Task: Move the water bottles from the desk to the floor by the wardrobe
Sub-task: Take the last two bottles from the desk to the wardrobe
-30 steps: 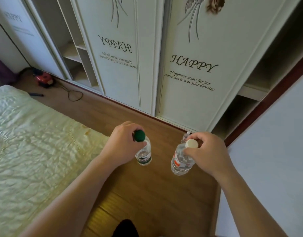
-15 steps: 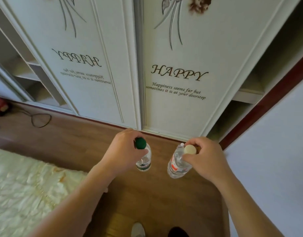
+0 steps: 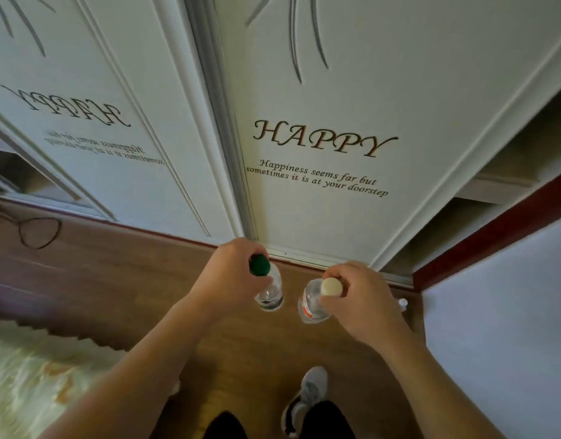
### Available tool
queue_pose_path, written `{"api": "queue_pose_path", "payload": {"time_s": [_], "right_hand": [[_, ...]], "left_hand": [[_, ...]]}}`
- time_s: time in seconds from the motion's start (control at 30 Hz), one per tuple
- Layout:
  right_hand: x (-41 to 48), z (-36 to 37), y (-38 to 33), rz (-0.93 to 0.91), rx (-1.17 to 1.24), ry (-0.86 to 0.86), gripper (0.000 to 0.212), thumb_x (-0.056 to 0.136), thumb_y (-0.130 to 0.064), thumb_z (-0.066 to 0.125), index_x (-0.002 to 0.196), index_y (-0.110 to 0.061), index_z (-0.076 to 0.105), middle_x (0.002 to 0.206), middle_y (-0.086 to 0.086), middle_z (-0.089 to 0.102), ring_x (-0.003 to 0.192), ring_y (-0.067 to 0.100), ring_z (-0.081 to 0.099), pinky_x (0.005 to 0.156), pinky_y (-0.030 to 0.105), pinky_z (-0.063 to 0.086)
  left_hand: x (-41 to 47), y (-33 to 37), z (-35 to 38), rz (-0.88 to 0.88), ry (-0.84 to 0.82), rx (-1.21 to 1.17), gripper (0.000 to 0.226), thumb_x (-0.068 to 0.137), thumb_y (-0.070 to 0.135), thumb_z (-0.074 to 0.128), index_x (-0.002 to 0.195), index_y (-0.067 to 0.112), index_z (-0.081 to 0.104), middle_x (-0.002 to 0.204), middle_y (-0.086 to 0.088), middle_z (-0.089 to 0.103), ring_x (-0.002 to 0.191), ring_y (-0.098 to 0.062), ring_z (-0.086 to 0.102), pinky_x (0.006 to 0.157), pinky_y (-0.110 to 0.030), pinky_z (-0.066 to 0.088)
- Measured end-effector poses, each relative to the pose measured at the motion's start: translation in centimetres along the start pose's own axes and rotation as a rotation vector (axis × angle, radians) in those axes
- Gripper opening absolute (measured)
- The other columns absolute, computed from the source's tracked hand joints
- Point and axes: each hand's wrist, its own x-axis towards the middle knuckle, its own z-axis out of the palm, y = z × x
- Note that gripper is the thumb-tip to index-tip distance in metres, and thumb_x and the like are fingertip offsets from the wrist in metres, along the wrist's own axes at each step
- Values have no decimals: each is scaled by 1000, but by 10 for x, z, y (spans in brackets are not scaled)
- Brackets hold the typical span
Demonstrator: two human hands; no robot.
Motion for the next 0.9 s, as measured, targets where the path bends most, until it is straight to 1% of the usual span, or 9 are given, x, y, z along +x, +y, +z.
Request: {"api": "queue_pose_path", "payload": {"time_s": [0.1,0.23,0.3,0.47,0.57,0.67,0.73,0.83,0.9], "right_hand": [[45,12,25,-6,-16,-38,25,81,-26,76,103,-27,65,95,-12,60,85,6,57,74,22,50],[97,36,61,15,1,-43,23,79,-25,76,99,-27,65,92,-14,59,82,4,57,70,20,49],[120,56,82,41,13,-36,24,80,-25,76,100,-28,65,93,-14,59,83,4,57,71,21,50],[175,122,144,100,22,-19,27,79,-24,77,103,-27,65,96,-13,60,86,4,57,76,25,52],[207,173,187,136,26,12,27,77,-25,80,99,-29,65,93,-14,61,85,4,58,75,24,52],[235,229,229,161,25,52,24,76,-22,79,95,-28,65,89,-12,62,81,5,57,73,28,52],[252,267,256,179,16,69,24,76,-20,78,94,-27,65,89,-11,61,80,5,56,72,29,50],[277,323,300,222,14,101,23,75,-19,77,94,-26,66,86,-13,60,77,2,53,64,22,40],[292,357,328,247,11,114,23,76,-17,75,95,-25,66,86,-13,60,78,5,54,62,20,37]], "left_hand": [[46,-13,23,17,0,6,26,79,21,78,102,23,66,94,13,60,85,-4,57,79,-23,53],[104,-38,60,13,-20,9,23,80,22,77,99,26,64,94,16,58,85,-3,56,75,-17,49],[131,-57,83,17,-45,23,22,80,22,76,97,27,63,94,17,57,84,-3,56,72,-13,45],[194,-122,158,26,-119,61,16,80,19,73,93,25,64,91,13,58,80,-6,57,72,-23,51],[230,-170,212,55,-156,78,17,79,22,74,91,28,63,88,13,57,78,-7,58,71,-24,52],[264,-220,266,65,-151,81,19,79,20,73,95,26,65,89,13,58,80,-7,57,74,-27,53],[284,-251,302,68,-147,70,19,79,16,71,95,25,66,89,12,59,81,-7,58,73,-26,54],[310,-293,357,86,-167,69,16,78,15,69,90,26,66,84,12,61,76,-6,58,64,-21,50],[323,-317,392,99,-171,76,15,78,16,70,87,27,64,81,11,60,74,-5,58,64,-21,49]]}}
